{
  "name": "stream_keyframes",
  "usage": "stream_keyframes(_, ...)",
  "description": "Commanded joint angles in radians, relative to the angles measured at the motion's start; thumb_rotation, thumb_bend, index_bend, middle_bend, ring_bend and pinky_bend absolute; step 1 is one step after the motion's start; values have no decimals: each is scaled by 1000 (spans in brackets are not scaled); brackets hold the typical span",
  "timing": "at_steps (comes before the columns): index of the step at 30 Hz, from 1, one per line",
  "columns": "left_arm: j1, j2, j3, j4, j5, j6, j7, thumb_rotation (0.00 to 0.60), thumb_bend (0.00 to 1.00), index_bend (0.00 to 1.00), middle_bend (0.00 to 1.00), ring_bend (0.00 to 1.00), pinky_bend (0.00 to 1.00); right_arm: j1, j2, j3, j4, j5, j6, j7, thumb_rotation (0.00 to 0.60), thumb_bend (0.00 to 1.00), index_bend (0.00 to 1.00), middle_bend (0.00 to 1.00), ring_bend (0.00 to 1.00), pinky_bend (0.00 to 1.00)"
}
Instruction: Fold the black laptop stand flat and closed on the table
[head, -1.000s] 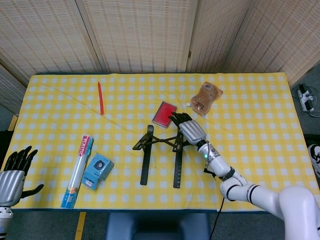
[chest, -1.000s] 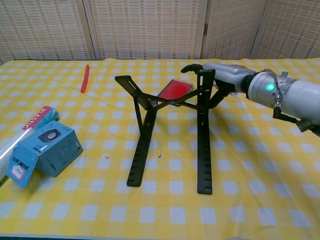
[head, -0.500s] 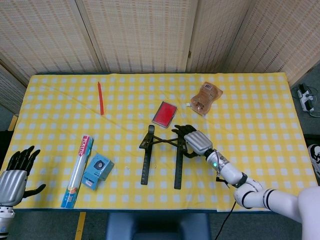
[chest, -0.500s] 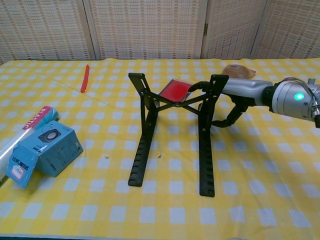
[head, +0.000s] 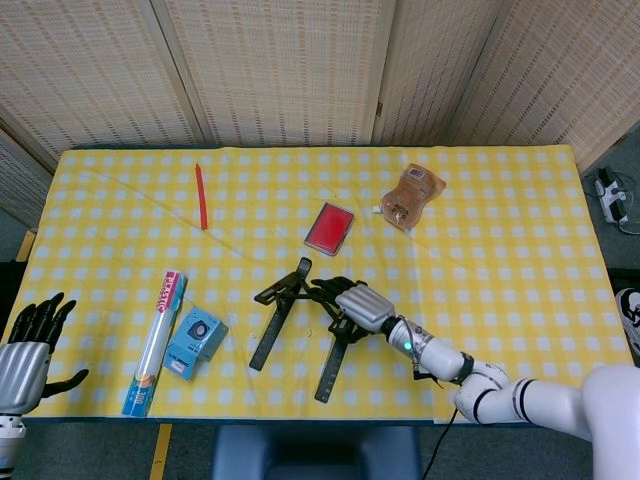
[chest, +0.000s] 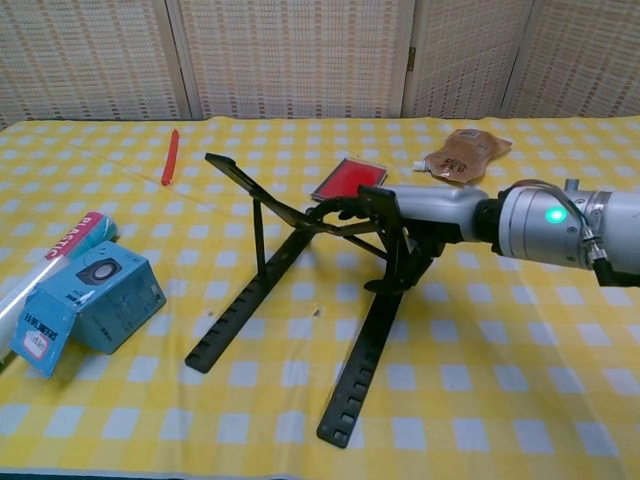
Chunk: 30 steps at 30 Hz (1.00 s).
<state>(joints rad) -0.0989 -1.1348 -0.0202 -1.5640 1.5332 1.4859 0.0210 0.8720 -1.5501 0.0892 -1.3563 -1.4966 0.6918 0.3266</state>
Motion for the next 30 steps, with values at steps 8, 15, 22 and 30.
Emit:
stream_keyframes(8, -2, -2, 1, 3, 5, -2, -5, 600, 90, 0, 0, 0, 0, 22, 2, -55, -30, -84, 27, 71, 600, 391, 0, 0, 0, 0)
stream_keyframes(15, -9, -1, 0, -3, 12, -6, 0, 600, 90, 0, 0, 0, 0, -11, 65, -62, -59, -77, 92, 77, 600, 391, 0, 0, 0, 0)
stream_keyframes(22, -16, 0, 1, -16, 20, -10, 10, 600, 89, 0, 0, 0, 0, -40, 141, -91, -164, -103, 146, 65, 600, 390, 0, 0, 0, 0)
stream_keyframes(30, -18, -2, 3, -20, 22, -12, 13, 600, 89, 0, 0, 0, 0, -42, 50, -57, -171, -78, 178, -17, 600, 391, 0, 0, 0, 0)
